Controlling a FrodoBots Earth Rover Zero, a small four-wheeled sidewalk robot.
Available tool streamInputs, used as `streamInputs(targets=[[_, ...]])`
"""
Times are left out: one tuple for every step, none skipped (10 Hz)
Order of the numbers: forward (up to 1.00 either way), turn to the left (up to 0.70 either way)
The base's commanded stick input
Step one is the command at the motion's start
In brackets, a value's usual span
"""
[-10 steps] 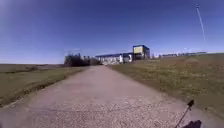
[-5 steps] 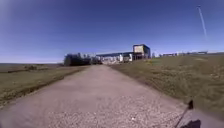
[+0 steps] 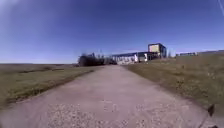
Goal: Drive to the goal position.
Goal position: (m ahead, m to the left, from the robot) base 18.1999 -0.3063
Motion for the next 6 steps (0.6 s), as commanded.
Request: streamInputs(targets=[[1.0,0.0],[1.0,0.0],[1.0,0.0],[1.0,0.0],[1.0,0.0],[1.0,0.0]])
